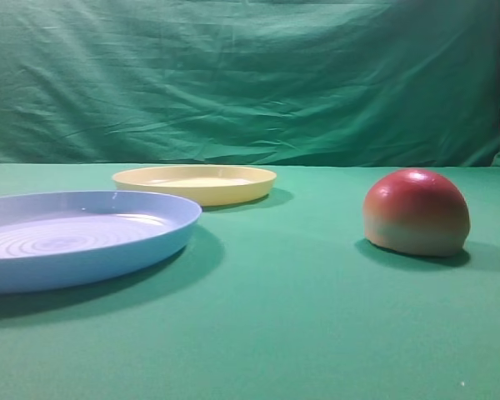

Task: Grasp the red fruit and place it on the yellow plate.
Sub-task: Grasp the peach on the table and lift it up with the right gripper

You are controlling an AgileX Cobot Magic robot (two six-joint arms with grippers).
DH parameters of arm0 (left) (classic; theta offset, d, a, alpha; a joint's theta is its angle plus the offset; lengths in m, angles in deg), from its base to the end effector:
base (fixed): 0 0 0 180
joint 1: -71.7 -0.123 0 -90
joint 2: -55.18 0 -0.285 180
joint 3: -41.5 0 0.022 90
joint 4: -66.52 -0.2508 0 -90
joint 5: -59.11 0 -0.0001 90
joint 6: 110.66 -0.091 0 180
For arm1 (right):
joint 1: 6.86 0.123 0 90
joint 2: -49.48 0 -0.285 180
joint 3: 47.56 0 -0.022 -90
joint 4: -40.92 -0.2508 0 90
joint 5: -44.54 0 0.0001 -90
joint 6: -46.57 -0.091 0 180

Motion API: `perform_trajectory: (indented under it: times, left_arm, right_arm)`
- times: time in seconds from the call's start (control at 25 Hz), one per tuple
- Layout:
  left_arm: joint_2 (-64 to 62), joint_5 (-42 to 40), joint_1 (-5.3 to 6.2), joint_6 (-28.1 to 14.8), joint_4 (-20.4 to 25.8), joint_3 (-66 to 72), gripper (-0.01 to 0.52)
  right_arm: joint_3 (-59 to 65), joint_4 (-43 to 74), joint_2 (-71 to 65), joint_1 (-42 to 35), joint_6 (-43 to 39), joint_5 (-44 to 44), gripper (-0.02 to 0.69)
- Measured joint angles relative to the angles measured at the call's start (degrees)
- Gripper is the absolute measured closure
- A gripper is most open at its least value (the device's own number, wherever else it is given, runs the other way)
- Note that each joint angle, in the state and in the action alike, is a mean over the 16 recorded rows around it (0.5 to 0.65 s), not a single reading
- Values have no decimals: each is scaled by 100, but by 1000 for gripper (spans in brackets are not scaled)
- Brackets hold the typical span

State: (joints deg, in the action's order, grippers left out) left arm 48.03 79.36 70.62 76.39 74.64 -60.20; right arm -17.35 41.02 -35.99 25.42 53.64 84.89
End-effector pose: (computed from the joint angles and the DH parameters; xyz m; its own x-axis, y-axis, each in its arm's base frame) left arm 0.0531 -0.0035 0.1759 -0.2659 -0.2581 -0.9288 -0.0404 0.9656 -0.2567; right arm 0.2114 0.1334 0.2351 -0.7001 -0.5894 -0.4030 -0.6256 0.7784 -0.0516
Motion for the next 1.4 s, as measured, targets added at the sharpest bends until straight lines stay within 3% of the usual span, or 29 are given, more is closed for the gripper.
perform_trajectory:
  times: [0.4, 0.6, 0.8, 1.24, 1.4]
  left_arm:
    - [0, 0, 0, 0, 0, 0, 357]
    - [0, 0, 0, 0, 0, 0, 357]
    - [0, 0, 0, 0, 0, 0, 357]
    - [0, 0, 0, 0, 0, 0, 357]
    - [0, 0, 0, 0, 0, 0, 357]
  right_arm:
    - [-205, 115, -1082, 109, -299, -568, 140]
    - [-265, 140, -1559, 109, -409, -909, 31]
    - [-392, 167, -1974, 109, -492, -1140, 91]
    - [-1519, 198, -2383, 109, -549, -1021, 372]
    - [-2299, 134, -2526, 110, -554, -988, 431]
